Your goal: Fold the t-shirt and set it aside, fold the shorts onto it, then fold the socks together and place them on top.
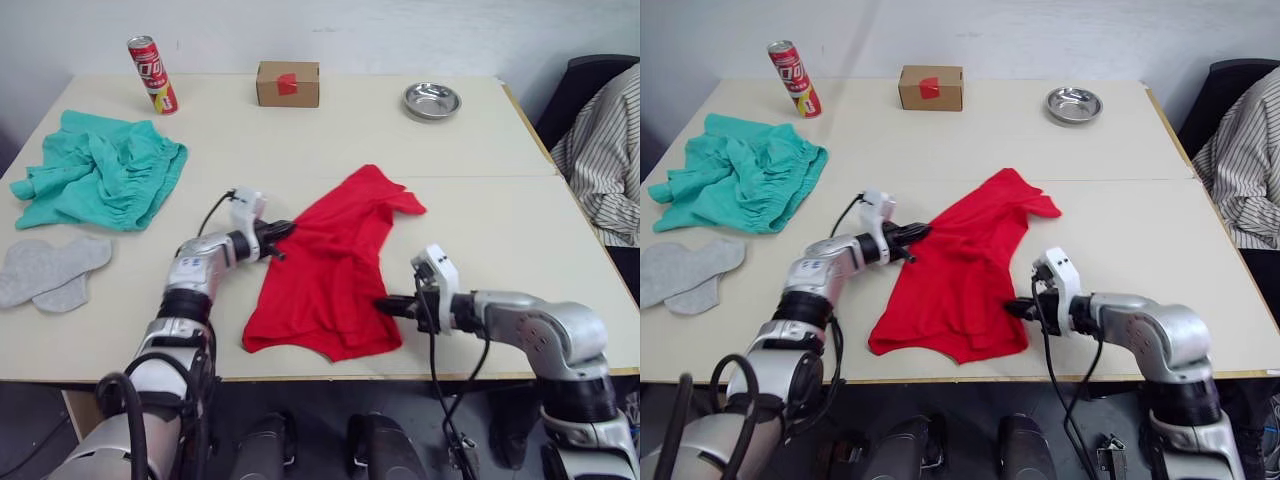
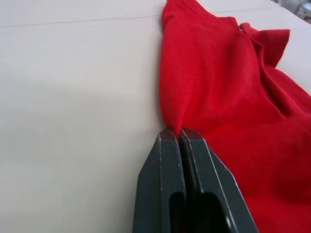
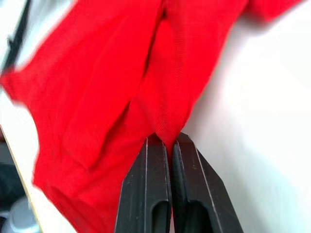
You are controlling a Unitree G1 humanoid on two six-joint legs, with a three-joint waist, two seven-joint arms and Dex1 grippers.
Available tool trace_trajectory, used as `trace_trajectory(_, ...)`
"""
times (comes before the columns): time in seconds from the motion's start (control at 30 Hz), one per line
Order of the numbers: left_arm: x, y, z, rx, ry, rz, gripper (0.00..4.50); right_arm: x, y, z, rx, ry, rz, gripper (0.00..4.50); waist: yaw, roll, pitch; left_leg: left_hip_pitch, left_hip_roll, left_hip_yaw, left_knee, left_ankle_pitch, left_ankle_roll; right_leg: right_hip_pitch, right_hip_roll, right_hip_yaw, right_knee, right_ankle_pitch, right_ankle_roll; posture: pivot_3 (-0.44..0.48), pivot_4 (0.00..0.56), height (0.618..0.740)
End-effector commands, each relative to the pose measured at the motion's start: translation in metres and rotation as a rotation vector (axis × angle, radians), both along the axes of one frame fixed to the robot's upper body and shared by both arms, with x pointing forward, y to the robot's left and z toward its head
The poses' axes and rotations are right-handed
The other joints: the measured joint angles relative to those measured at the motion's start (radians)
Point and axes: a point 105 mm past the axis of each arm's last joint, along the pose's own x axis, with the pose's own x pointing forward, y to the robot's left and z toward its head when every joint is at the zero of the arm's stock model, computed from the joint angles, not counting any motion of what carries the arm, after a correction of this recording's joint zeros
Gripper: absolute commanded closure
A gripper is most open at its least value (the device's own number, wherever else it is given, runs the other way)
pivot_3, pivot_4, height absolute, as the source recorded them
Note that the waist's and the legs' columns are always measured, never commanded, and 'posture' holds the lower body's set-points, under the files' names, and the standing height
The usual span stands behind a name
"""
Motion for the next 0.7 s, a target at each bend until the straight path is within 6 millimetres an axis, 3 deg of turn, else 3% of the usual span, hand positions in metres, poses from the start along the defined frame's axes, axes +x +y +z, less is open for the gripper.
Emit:
trace_trajectory(0.03, -0.006, 0.026, 0.022, -0.019, -0.071, 0.092, 4.47, 0.010, 0.018, 0.003, 0.015, -0.030, 0.064, 4.50, 0.000, 0.000, 0.000, 0.000, 0.000, 0.000, 0.000, 0.000, 0.000, 0.000, 0.000, 0.000, 0.000, 0.000, 0.000, 0.000, 0.150, 0.740)
trace_trajectory(0.33, -0.022, 0.043, 0.026, 0.007, -0.125, 0.123, 4.47, 0.021, 0.029, 0.003, 0.016, 0.002, 0.106, 4.50, 0.004, 0.000, 0.000, 0.000, -0.002, 0.000, 0.000, 0.000, 0.001, 0.001, -0.002, 0.000, 0.000, 0.000, 0.000, 0.000, 0.150, 0.740)
trace_trajectory(0.37, -0.025, 0.045, 0.025, -0.006, -0.101, 0.111, 4.28, 0.023, 0.026, 0.004, 0.025, 0.033, 0.076, 4.50, 0.002, 0.000, 0.000, 0.000, -0.002, 0.000, 0.000, 0.000, 0.000, 0.000, -0.002, 0.000, 0.000, 0.000, 0.000, 0.000, 0.150, 0.740)
trace_trajectory(0.4, -0.031, 0.048, 0.020, 0.033, -0.076, 0.075, 4.04, 0.021, 0.025, 0.010, 0.058, 0.054, 0.072, 4.14, 0.002, 0.000, 0.000, 0.000, -0.002, 0.000, 0.000, 0.000, 0.000, 0.000, -0.002, 0.000, 0.000, 0.000, 0.000, 0.000, 0.150, 0.740)
trace_trajectory(0.47, -0.040, 0.056, 0.013, 0.113, -0.055, 0.043, 3.62, 0.016, 0.021, 0.017, 0.084, 0.069, 0.082, 3.85, -0.004, 0.000, 0.000, 0.000, -0.001, 0.000, 0.000, 0.000, 0.000, 0.000, -0.001, 0.000, 0.000, 0.000, 0.000, 0.000, 0.150, 0.740)
trace_trajectory(0.53, -0.054, 0.069, 0.013, 0.192, -0.095, -0.012, 2.98, 0.006, 0.009, 0.022, 0.045, -0.003, 0.137, 3.18, -0.004, 0.000, 0.000, 0.000, -0.001, 0.001, -0.002, 0.000, -0.001, -0.002, -0.001, 0.001, 0.000, 0.000, 0.000, 0.000, 0.150, 0.740)
trace_trajectory(0.6, -0.070, 0.085, 0.008, 0.343, -0.124, -0.078, 2.31, -0.002, -0.007, 0.026, -0.044, -0.178, 0.220, 2.44, -0.001, 0.000, 0.000, 0.000, -0.001, 0.001, -0.004, 0.000, -0.001, -0.003, -0.001, 0.001, -0.001, 0.000, -0.001, 0.000, 0.150, 0.740)
trace_trajectory(0.63, -0.080, 0.093, 0.006, 0.452, -0.168, -0.133, 2.01, -0.001, -0.015, 0.030, -0.104, -0.348, 0.283, 2.11, 0.000, 0.000, 0.000, -0.001, -0.001, 0.002, -0.006, -0.001, -0.002, -0.003, -0.001, 0.001, -0.004, 0.000, -0.001, 0.000, 0.150, 0.740)
trace_trajectory(0.7, -0.100, 0.091, 0.019, 0.606, -0.413, -0.299, 1.37, 0.003, -0.031, 0.031, -0.207, -0.544, 0.360, 1.41, 0.001, 0.000, 0.000, 0.000, -0.001, 0.004, -0.007, -0.004, -0.006, -0.003, -0.001, 0.000, -0.010, 0.000, -0.001, 0.000, 0.150, 0.740)
